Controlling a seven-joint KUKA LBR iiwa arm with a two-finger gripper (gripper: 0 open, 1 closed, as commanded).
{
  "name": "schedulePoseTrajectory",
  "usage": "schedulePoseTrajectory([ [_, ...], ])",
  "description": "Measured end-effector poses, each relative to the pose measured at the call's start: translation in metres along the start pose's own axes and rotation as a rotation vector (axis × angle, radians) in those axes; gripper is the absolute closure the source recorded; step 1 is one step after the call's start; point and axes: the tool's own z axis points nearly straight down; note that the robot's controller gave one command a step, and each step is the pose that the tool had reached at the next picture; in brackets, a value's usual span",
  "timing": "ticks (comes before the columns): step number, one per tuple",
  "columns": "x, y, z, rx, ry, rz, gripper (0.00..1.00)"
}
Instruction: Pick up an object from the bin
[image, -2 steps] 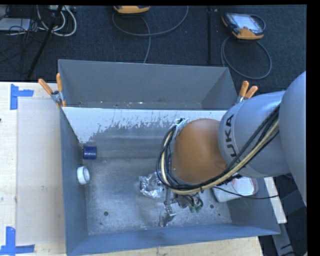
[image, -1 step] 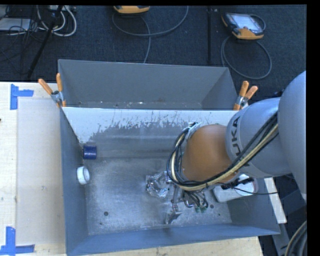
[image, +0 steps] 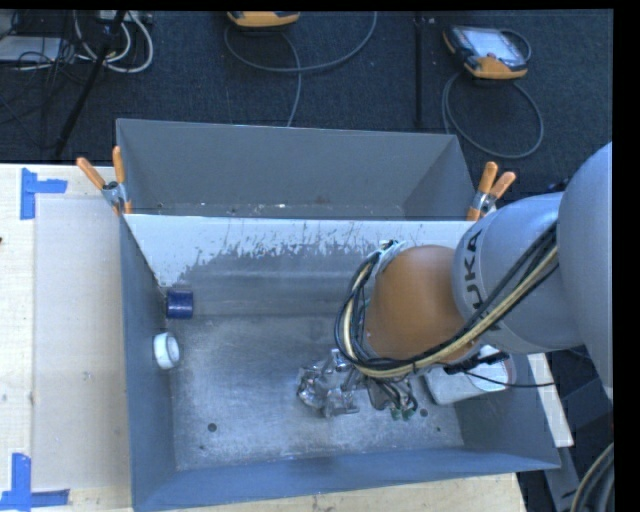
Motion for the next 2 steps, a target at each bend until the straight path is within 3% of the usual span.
schedulePoseTrajectory([
  [1, 0.004, 0.011, -0.053, 0.003, 0.028, -0.016, 1.00],
  [2, -0.007, 0.012, -0.149, 0.004, 0.024, -0.008, 1.00],
])
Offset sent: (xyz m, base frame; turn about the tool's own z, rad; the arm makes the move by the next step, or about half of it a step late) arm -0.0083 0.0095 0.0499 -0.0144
